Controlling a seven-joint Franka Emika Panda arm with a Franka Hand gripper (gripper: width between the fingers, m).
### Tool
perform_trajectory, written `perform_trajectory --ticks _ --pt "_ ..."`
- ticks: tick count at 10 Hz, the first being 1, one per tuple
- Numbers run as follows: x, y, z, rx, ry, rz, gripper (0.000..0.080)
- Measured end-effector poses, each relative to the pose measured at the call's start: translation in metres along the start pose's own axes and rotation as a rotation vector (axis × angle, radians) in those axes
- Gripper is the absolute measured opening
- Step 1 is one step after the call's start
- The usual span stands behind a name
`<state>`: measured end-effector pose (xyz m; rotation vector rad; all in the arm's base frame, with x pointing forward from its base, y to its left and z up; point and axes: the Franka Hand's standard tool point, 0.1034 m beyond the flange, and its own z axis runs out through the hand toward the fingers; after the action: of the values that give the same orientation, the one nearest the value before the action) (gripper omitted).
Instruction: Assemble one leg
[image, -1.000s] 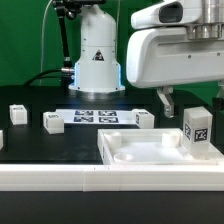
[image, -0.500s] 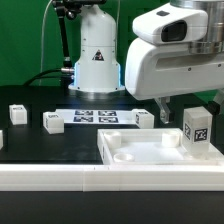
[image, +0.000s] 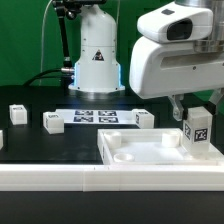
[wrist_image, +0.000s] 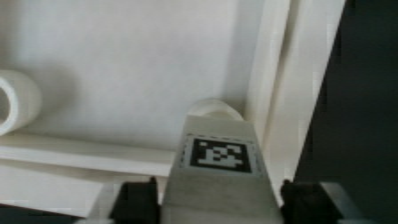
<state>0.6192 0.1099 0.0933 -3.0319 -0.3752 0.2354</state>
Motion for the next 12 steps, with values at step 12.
perform_trajectory --ticks 12 --pt "0.0006 -0.0090 0.0007 0.010 0.067 0.667 0.0292"
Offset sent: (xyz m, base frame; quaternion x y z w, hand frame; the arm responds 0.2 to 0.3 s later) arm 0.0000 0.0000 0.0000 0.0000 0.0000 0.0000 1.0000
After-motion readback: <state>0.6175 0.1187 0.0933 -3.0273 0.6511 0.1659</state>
